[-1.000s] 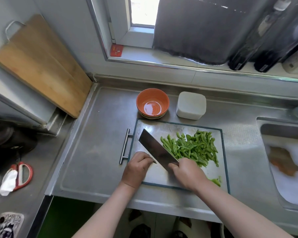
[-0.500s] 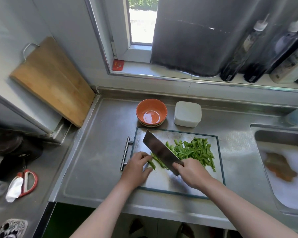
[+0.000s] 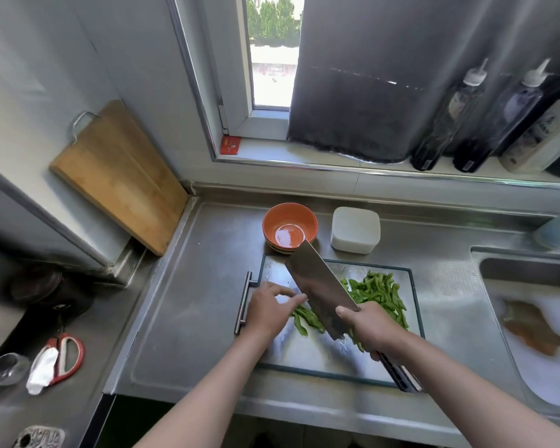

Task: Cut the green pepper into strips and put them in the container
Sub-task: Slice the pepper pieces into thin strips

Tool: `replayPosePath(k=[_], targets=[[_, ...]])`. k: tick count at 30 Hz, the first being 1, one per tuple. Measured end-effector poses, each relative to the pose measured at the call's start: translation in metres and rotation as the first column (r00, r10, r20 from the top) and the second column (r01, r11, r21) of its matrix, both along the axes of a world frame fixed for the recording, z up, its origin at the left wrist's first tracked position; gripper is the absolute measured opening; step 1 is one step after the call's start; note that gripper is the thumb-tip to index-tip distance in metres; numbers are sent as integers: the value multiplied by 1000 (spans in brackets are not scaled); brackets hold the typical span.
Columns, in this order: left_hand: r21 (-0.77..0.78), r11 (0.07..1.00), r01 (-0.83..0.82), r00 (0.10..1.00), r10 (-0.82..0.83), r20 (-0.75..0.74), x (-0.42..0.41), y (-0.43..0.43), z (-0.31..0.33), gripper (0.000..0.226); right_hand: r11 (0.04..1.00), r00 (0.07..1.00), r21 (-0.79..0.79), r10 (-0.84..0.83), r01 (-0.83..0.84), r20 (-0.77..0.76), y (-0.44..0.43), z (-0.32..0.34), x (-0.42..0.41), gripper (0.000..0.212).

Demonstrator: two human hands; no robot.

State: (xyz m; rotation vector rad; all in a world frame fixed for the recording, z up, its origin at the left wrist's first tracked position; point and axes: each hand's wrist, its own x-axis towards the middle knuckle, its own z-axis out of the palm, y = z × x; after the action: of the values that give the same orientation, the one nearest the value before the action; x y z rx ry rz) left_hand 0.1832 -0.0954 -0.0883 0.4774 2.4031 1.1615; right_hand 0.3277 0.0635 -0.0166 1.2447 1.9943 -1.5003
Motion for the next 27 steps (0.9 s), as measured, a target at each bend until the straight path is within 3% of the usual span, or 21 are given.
replayPosePath(k=[3,9,12,15,17,19,23,27], targets=[[49,999,-2,968,-10,251,-1,12,9,18,998,998,-53,-48,46,-36,1,12,-3,35],[178,982,-69,892,-19,452,-9,24,27,13,998,995,-14,-59,58,-83,6,29,-4,33],[158,987,38,943,-88,321,-11,32,20,10,992,990,59,-102,108,-94,14,33,9,31],[60,939,338,941,-338,3,3,46,13,9,965,972,143,-203,220,-120,30,31,32,36],[-17,827,562,802,-550,-232,21,60,4,5,929,952,218,-275,299,-135,40,27,52,38],[-104,719,688,656,-676,-334,41,74,0,8,889,933,283,-336,360,-131,49,21,73,40],[-292,532,795,434,-834,-339,62,92,1,15,842,890,289,-443,455,-108,58,12,111,40],[-304,479,823,457,-878,-143,71,92,2,21,834,868,243,-485,496,-107,66,6,132,39]])
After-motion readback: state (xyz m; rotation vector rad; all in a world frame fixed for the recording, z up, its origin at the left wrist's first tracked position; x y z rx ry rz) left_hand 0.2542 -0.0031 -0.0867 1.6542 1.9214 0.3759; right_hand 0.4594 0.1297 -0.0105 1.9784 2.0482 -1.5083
